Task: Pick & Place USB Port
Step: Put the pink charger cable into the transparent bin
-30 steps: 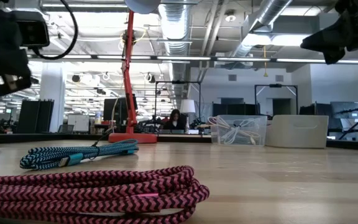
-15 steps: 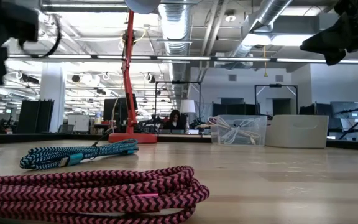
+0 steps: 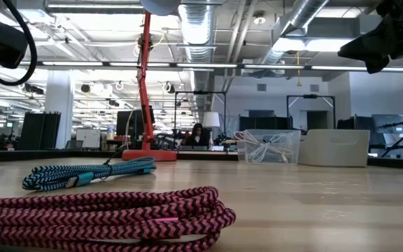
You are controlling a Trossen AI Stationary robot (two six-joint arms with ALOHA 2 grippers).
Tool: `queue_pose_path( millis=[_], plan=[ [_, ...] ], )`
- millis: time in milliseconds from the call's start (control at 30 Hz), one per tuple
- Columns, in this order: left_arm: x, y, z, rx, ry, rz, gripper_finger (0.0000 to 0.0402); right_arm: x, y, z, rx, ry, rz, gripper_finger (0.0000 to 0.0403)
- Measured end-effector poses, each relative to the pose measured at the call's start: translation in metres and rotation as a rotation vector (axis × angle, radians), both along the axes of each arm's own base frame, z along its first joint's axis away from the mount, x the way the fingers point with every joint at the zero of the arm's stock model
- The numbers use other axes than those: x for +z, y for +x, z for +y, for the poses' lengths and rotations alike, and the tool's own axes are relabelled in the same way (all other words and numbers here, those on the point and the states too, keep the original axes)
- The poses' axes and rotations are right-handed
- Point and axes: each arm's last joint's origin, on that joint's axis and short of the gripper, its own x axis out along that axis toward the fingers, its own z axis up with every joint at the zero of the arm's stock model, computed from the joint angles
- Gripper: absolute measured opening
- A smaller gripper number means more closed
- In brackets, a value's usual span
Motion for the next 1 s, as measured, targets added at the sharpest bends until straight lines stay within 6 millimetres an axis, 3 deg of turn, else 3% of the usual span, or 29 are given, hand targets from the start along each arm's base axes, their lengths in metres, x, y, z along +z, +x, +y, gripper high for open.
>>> queue_pose_path(
  millis=[300,500,867,1000],
  plan=[
    [0.001,0.000,0.001,-0.020,-0.054,0.042,0.0019,0.000,0.000,0.000,0.001,-0.001,0.002,0.0054],
    [0.001,0.006,0.004,0.075,0.041,-0.071,0.0050,0.000,0.000,0.000,0.000,-0.001,0.004,0.0054],
    [-0.024,0.025,0.002,0.100,-0.016,0.100,0.0103,0.000,0.000,0.000,0.001,-0.001,0.003,0.0054],
    [-0.025,0.028,0.000,0.101,-0.028,0.078,0.0119,0.000,0.000,0.000,0.000,-0.001,0.003,0.0054]
  ],
)
